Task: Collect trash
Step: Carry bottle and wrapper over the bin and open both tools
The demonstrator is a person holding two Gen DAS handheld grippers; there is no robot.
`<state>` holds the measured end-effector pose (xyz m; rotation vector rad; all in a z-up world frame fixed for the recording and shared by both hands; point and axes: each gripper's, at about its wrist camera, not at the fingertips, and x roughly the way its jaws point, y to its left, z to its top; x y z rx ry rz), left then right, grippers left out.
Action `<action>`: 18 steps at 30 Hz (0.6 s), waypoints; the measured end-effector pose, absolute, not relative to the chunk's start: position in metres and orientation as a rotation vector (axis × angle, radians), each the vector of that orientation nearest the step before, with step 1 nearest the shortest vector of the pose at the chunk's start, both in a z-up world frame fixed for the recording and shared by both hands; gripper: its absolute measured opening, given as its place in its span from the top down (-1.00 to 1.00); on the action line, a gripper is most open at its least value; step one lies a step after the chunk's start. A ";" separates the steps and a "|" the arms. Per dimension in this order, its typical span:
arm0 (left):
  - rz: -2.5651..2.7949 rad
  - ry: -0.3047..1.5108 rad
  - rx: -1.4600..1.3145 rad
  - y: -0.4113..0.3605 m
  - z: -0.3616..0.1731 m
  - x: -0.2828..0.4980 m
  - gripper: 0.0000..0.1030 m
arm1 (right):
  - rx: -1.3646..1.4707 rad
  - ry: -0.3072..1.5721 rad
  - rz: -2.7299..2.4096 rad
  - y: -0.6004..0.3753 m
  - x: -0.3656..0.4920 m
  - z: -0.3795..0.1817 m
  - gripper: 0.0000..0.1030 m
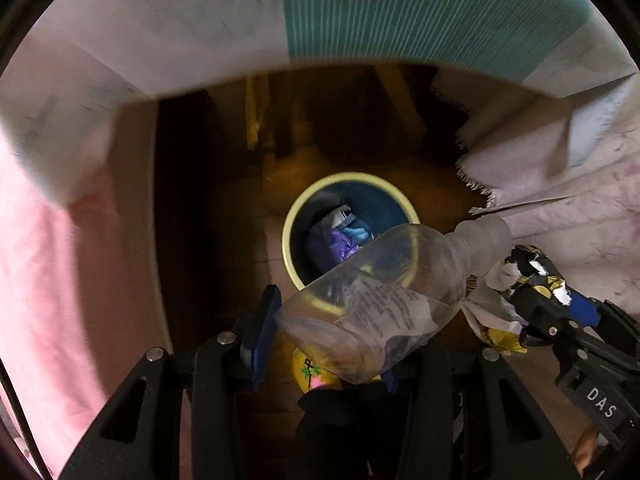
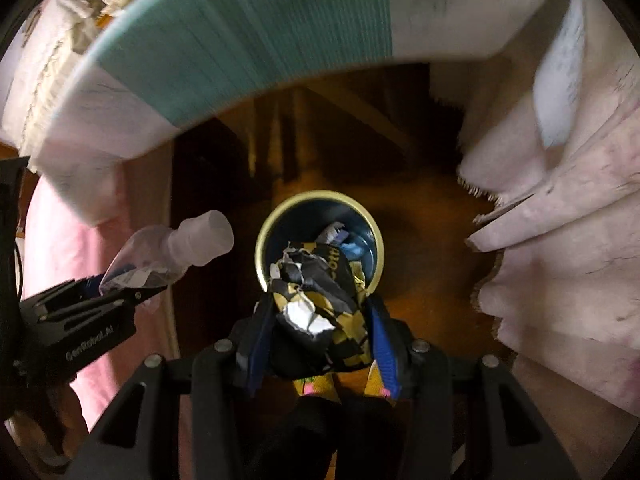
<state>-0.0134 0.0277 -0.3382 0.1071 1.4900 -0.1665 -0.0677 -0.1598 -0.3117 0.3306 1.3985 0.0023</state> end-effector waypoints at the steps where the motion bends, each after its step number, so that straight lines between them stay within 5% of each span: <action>1: -0.161 1.500 0.105 0.025 -0.354 -0.011 0.20 | 0.341 1.409 0.001 -0.162 -0.065 -0.329 0.12; 11: -0.142 1.550 0.111 0.004 -0.444 0.007 0.14 | 0.353 1.457 0.018 -0.166 -0.042 -0.429 0.11; 15: -0.129 1.552 0.116 0.010 -0.460 0.012 -0.90 | 0.365 1.476 0.014 -0.165 -0.038 -0.451 0.10; 18: -0.120 1.535 0.147 0.014 -0.466 0.013 -0.90 | 0.375 1.485 0.011 -0.165 -0.035 -0.461 0.09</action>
